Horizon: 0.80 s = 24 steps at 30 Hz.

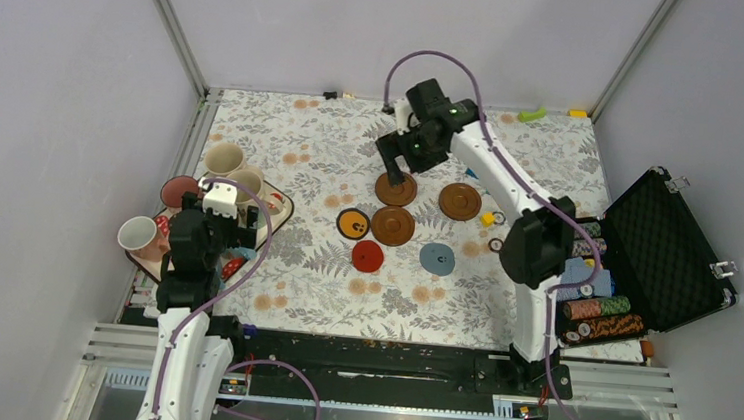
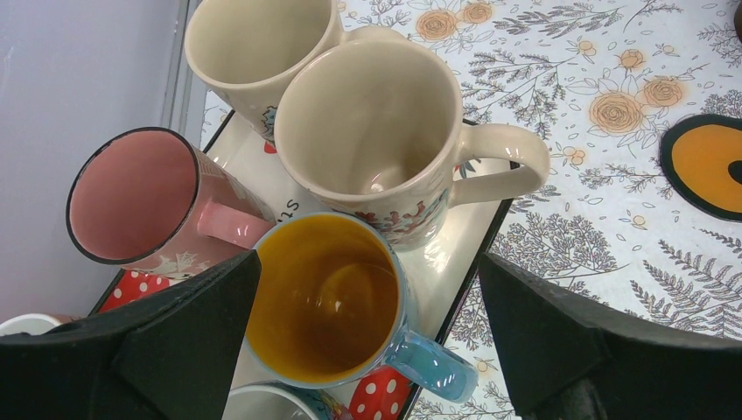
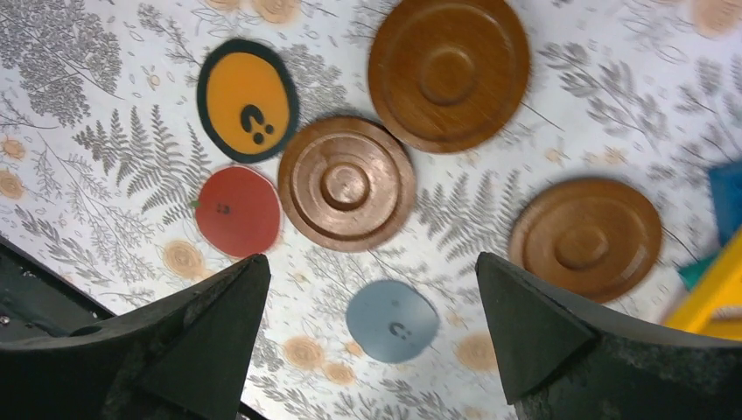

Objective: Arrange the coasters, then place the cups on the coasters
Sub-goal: Move the coaster to the center of the board.

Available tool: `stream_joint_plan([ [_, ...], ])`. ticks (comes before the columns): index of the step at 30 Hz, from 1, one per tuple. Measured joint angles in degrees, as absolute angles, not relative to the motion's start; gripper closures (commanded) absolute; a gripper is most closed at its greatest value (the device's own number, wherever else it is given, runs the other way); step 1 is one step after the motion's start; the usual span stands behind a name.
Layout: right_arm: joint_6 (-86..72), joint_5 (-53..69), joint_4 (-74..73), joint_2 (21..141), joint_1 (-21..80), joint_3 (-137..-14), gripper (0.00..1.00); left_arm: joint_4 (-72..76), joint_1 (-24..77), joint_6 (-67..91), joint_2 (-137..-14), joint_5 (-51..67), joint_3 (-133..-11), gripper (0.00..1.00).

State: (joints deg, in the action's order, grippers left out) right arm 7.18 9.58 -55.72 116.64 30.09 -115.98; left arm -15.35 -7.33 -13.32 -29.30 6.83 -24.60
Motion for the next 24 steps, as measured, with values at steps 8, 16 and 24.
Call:
stream_joint_plan([
  [8, 6.94, 8.6, -55.79, 129.16, 33.95, -117.4, 0.05, -15.35, -7.33, -13.37, -29.3, 6.83, -24.6, 0.01],
  [16, 7.57, 4.05, -56.47, 130.56, 34.13, -115.0, 0.05, -15.38, -7.33, -13.69, -30.06, 6.85, -24.6, 0.01],
  [24, 7.95, 3.01, -56.51, 130.56, 34.13, -114.98, 0.05, -15.38, -7.33, -14.0, -32.4, 6.85, -24.6, 0.01],
])
